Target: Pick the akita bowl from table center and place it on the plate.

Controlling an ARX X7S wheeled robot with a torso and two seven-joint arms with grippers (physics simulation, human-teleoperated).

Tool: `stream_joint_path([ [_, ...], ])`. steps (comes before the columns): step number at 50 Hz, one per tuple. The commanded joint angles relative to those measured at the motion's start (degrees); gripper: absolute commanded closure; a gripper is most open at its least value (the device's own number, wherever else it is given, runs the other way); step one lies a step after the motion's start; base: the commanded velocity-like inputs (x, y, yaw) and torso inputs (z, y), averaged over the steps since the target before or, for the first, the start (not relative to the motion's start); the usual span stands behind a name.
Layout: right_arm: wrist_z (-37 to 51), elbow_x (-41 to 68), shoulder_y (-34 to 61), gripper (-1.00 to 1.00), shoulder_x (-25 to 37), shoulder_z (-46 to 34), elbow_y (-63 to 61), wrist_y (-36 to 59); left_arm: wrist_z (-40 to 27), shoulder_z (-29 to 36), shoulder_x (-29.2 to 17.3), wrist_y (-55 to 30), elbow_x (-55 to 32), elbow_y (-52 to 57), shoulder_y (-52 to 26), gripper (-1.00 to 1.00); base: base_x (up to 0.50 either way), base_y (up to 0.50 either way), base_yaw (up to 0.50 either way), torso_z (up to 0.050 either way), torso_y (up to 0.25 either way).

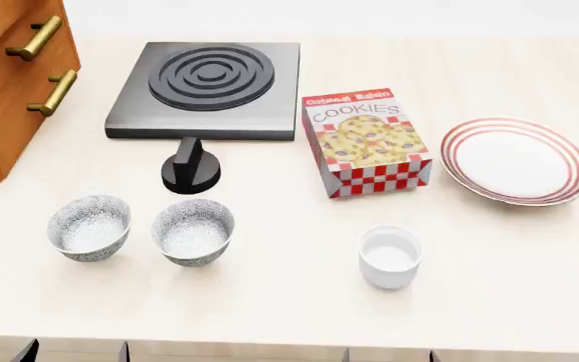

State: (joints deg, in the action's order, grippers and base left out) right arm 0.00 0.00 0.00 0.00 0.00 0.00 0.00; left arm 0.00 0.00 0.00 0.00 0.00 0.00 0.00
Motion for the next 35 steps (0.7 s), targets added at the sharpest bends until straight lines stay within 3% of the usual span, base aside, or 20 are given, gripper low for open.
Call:
stream_joint_path([
  [1,1.8,0.9,-0.3,-1.0,0.8,-0.8,-1.5,0.1,-0.9,1.1,-0.9,-0.8,-0.9,0.6,0.0,-1.0,0.0,0.0,0.0,0.0,0.0],
  [8,4.5,-0.6,-0.3,-1.0,2.6,-2.4,-2.6,2.0,-2.4,2.8,-2.0,-3.5,-1.4,1.9,0.1,-1.0,0.0,0.0,0.0,0.0,0.0],
  [9,-8.6,-8.6,8.6,-1.0,0.1,-8.6,-8.6,8.6,8.6,8.6,0.0,-8.6,8.6,8.6,-8.6,-1.0,0.0,0.0,0.0,0.0,0.0],
  [10,0.0,-3.0,0.0,-1.0,1.1,-0.7,-3.2,2.2,0.0,1.2,-0.5,-3.3,0.5,1.5,-0.1,-1.0,0.0,0.0,0.0,0.0,0.0],
  [11,1.8,-3.0,-0.7,-1.0,1.1,-0.8,-3.2,2.2,-1.2,1.1,-0.6,-3.3,0.7,1.0,-0.2,-1.0,0.0,0.0,0.0,0.0,0.0],
  [35,4.5,1.0,-2.6,-1.0,4.5,-2.9,-7.9,3.6,-4.6,4.4,-4.0,-6.5,-0.6,4.8,0.3,-1.0,0.0,0.0,0.0,0.0,0.0],
])
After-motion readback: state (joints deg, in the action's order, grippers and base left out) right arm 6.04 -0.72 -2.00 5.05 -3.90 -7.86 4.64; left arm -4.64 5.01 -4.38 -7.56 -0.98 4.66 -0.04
